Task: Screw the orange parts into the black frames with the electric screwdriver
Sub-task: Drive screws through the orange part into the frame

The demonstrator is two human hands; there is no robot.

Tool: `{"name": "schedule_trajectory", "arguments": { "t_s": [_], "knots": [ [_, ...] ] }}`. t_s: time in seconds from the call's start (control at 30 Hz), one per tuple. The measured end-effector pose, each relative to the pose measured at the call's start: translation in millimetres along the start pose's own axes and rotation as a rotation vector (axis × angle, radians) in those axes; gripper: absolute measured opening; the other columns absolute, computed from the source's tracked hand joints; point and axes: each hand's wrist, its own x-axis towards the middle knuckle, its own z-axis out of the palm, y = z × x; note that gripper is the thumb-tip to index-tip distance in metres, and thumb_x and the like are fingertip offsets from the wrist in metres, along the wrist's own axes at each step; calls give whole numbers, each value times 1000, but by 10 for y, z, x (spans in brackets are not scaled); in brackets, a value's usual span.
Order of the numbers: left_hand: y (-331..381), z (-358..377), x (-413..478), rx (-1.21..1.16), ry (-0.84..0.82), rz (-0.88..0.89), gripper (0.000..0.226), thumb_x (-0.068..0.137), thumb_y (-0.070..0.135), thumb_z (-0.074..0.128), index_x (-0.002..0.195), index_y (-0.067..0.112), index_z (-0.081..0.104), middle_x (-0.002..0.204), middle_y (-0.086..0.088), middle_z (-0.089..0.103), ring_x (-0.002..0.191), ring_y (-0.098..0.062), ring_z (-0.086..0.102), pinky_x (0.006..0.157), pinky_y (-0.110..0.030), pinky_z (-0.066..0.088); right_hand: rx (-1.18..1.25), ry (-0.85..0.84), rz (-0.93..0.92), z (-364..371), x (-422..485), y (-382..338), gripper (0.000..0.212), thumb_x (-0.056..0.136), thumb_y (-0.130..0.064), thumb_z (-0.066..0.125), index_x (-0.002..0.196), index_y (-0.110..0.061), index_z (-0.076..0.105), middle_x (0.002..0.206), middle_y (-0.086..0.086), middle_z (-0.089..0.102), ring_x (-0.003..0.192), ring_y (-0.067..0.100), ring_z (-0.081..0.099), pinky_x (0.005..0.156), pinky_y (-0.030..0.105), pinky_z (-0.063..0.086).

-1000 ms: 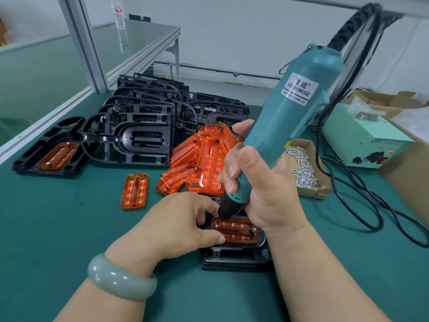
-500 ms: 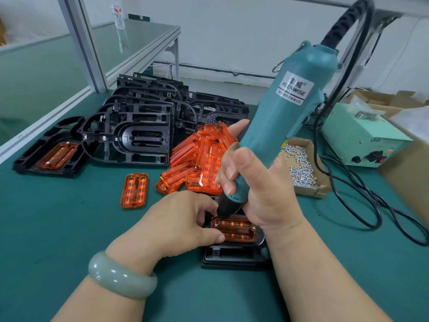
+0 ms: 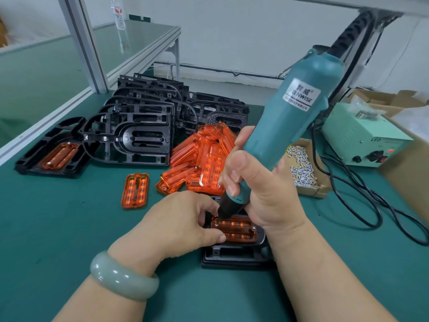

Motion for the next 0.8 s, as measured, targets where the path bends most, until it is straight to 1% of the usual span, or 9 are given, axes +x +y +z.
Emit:
{"name": "schedule_trajectory", "arguments": {
  "t_s": [0.2,0.27,0.4,0.47,0.53,0.57,0.63,0.73,0.8],
  "knots": [
    [-17,6,9,6,-16,-30,27,61,56,75,63,62,49,59,30,52,50,5,47,50,-22,31,-6,-10,-1,-34,-7,9,18,79,-12,64,89,-27,61,55,-4,48,40,12,46,53,27,43],
    [-18,7,13,4,-12,-35,27,61,56,75,61,61,49,57,29,52,50,4,47,50,-22,31,-14,-23,3,-38,-3,4,18,79,-13,65,91,-27,61,56,-4,49,41,12,47,53,27,43],
    [-6,9,18,11,-4,-27,33,61,55,76,62,67,46,56,29,52,49,2,46,51,-22,32,-28,-18,8,-32,13,0,22,80,-13,65,98,-25,62,58,-4,50,42,11,47,53,28,45],
    [-21,17,21,7,-4,-34,29,61,55,76,61,63,48,56,24,53,50,2,46,51,-22,32,-18,-2,11,-29,25,4,25,79,-13,66,102,-23,60,58,-4,50,42,11,47,54,29,44],
    [-40,25,28,8,-6,-39,25,61,56,75,64,55,51,56,17,52,51,1,47,51,-22,33,1,2,9,-37,30,2,31,76,-19,75,103,-21,60,58,-5,51,42,10,48,55,31,43],
    [-46,27,31,10,-9,-40,25,61,56,75,66,53,51,57,16,51,52,1,47,52,-22,33,11,3,4,-42,28,-1,36,74,-27,80,104,-21,60,58,-5,51,43,10,48,56,31,44],
    [-57,29,35,13,-13,-37,25,62,56,74,70,50,52,58,15,51,53,0,47,53,-22,34,28,16,-2,-50,13,-13,42,73,-39,80,104,-20,60,58,-5,52,43,9,49,58,30,47],
    [-61,32,41,21,-13,-41,28,64,56,74,84,46,58,59,14,50,54,0,47,53,-21,34,41,42,-23,-45,-10,-23,44,74,-42,78,105,-17,58,58,-6,52,44,9,49,60,30,49],
    [-66,36,45,27,-11,-42,31,65,56,74,89,44,60,60,14,50,55,0,47,53,-20,33,46,60,-35,-33,-20,-27,47,74,-42,78,105,-14,56,58,-5,51,43,10,49,61,30,49]
  ]
}}
